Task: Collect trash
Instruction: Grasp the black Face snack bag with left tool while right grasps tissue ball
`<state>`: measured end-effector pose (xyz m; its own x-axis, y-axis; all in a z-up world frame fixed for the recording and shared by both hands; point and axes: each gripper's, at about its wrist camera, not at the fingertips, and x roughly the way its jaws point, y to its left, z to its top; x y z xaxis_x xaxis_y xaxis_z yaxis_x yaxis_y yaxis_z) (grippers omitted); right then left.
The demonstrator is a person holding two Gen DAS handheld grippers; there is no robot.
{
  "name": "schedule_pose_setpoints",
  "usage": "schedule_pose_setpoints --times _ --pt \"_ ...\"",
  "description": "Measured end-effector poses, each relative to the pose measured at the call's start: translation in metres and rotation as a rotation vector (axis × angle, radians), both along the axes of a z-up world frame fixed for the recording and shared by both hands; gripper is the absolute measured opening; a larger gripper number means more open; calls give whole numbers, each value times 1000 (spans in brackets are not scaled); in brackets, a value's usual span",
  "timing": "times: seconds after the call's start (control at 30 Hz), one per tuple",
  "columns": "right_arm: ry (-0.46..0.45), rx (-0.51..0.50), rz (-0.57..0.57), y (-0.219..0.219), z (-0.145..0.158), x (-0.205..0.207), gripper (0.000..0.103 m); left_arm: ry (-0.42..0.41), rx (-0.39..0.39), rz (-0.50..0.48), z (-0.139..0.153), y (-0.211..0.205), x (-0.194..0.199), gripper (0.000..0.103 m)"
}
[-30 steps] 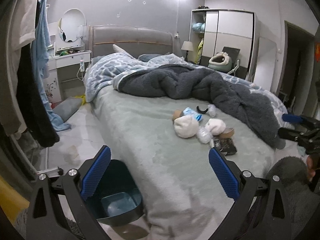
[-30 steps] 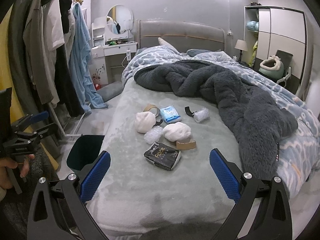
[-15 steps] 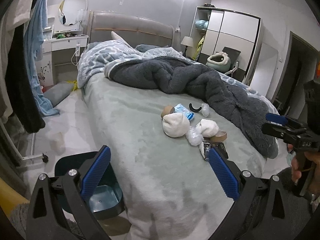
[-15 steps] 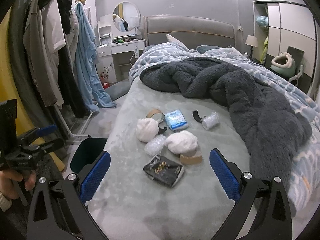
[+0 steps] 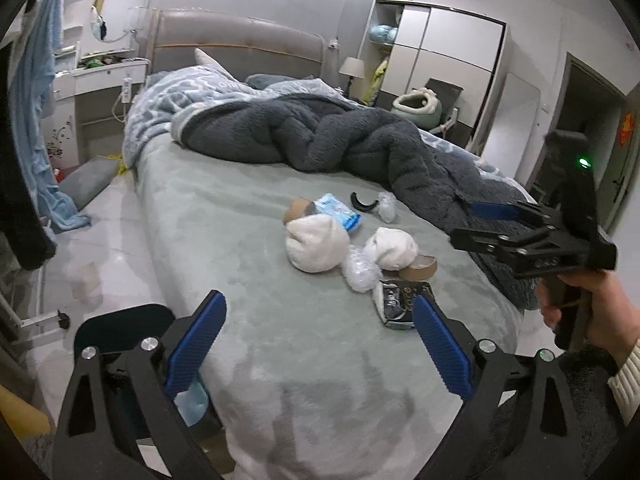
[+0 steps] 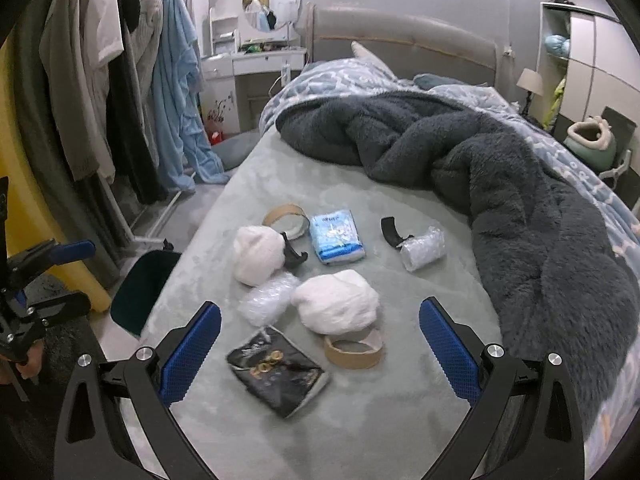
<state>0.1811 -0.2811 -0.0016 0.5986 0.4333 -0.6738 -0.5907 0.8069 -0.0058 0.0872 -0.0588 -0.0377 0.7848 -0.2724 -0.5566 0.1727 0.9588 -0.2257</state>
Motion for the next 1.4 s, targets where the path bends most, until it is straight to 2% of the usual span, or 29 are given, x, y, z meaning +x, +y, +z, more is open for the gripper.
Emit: schedule_pose_setpoints --times 0.4,0.57,0.77,0.87,0.97,1.17,1.27,1.37,1.4 --pt "123 -34 133 11 -26 49 100 84 -78 -112 -22 -45 30 88" --pt "150 -30 159 15 -35 64 100 119 -73 -164 -37 -69 42 86" --pt "196 -38 187 18 -52 74 99 177 -50 -176 -57 -87 60 86" --pt "214 -36 186 17 -56 80 95 203 -46 -177 -66 -94 67 86" --pt "228 -22 184 16 -57 84 93 214 -47 -187 -71 -100 70 87" --pt "266 -2 178 10 -63 91 93 210 16 -201 -77 -114 74 90" --pt "287 9 187 9 -67 93 92 214 12 -206 -80 -116 77 91" --pt "294 -5 198 13 -70 92 84 214 1 -207 -81 -117 78 91" --pt "301 -6 202 14 -71 93 78 213 -5 -209 -81 -117 78 90"
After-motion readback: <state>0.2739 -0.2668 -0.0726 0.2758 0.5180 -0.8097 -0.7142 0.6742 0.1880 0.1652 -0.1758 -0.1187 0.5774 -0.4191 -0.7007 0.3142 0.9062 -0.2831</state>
